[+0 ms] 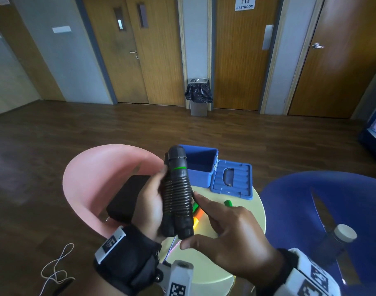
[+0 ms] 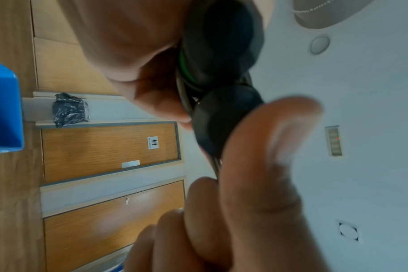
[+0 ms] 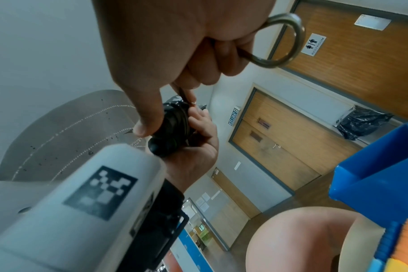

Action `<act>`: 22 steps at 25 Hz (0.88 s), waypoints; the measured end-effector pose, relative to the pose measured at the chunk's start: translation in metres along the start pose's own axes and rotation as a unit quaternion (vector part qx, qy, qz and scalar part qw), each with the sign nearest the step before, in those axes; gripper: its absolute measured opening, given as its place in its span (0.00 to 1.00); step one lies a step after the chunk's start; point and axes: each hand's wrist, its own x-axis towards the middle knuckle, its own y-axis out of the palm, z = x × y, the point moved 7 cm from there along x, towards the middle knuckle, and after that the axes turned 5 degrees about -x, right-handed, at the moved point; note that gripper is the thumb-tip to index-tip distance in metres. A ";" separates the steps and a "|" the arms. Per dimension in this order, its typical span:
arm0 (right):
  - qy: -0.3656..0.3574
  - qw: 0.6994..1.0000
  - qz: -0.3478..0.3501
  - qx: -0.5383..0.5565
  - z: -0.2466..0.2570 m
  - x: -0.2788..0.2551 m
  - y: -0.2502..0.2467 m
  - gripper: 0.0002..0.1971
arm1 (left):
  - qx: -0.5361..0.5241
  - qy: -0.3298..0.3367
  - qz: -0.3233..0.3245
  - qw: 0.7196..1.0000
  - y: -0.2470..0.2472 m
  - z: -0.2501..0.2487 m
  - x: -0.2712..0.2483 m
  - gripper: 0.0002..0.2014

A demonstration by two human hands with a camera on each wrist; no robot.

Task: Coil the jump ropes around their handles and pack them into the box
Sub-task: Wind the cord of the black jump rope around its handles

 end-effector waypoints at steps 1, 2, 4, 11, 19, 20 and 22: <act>-0.001 1.000 -0.015 0.010 -0.001 0.001 -0.001 0.48 | -0.008 0.008 -0.003 1.000 0.001 -0.002 0.003 0.19; -0.004 0.999 -0.024 0.022 -0.002 0.002 -0.002 0.46 | -0.018 0.014 -0.008 1.000 0.002 -0.003 0.006 0.17; -0.004 0.998 -0.030 0.049 -0.005 0.006 -0.004 0.43 | -0.041 0.019 -0.016 0.999 0.002 -0.003 0.012 0.15; -0.051 0.985 0.016 0.162 -0.015 0.008 -0.016 0.35 | -0.100 -0.069 0.041 0.992 0.018 0.013 0.007 0.20; -0.044 0.968 0.024 0.244 -0.029 0.008 -0.019 0.32 | -0.093 -0.096 0.066 0.989 0.030 0.006 0.004 0.20; -0.029 0.960 0.019 0.277 -0.031 0.009 -0.015 0.30 | -0.090 -0.077 0.037 0.992 0.031 0.006 0.006 0.20; -0.002 0.954 0.009 0.300 -0.033 0.012 -0.009 0.27 | -0.081 -0.041 -0.017 0.996 0.030 0.006 0.011 0.18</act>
